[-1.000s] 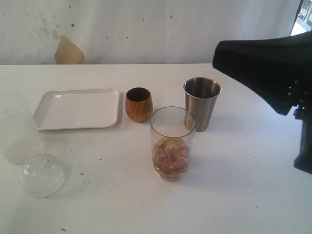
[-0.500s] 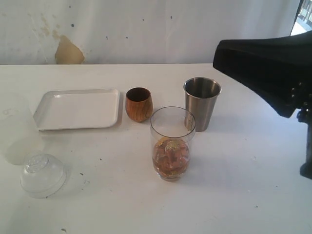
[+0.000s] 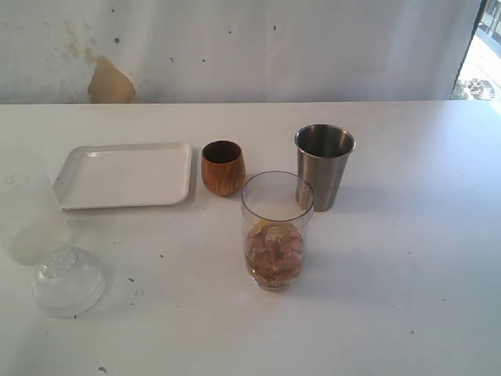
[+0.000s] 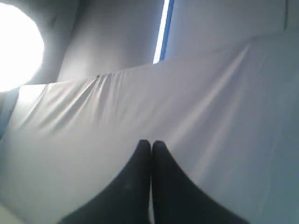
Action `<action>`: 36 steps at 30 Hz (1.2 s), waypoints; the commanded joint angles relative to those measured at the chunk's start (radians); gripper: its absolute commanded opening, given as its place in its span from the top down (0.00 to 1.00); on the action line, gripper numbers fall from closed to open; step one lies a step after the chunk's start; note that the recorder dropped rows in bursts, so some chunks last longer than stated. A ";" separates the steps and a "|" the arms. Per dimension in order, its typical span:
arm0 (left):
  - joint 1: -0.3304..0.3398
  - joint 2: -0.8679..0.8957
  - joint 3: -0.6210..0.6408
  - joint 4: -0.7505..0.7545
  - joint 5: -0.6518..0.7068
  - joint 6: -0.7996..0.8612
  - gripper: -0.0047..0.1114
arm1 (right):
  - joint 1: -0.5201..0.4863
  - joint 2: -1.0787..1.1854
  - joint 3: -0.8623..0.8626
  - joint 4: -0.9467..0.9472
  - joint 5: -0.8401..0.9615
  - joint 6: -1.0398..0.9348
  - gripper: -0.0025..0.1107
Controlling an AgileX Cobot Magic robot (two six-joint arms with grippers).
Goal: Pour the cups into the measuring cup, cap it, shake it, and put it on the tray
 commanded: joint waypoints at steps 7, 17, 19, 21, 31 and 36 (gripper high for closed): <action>-0.006 -0.004 0.006 -0.006 -0.012 -0.001 0.95 | -0.003 -0.209 0.153 0.557 0.246 -0.648 0.98; -0.006 -0.004 0.006 -0.006 -0.012 -0.001 0.95 | -0.005 -0.440 0.359 0.620 0.528 -0.806 0.98; -0.006 -0.004 0.006 -0.006 -0.012 -0.001 0.95 | -0.005 -0.488 0.410 0.620 0.566 -0.813 0.98; -0.006 -0.004 0.006 -0.006 -0.012 -0.001 0.95 | -0.005 -0.545 0.458 0.635 0.641 -0.852 0.98; -0.006 -0.004 0.006 -0.006 -0.012 -0.001 0.95 | -0.056 -0.608 0.459 0.685 1.029 -0.849 0.98; -0.006 -0.004 0.006 -0.006 -0.012 -0.001 0.95 | -0.114 -0.627 0.459 0.637 1.133 -0.770 0.98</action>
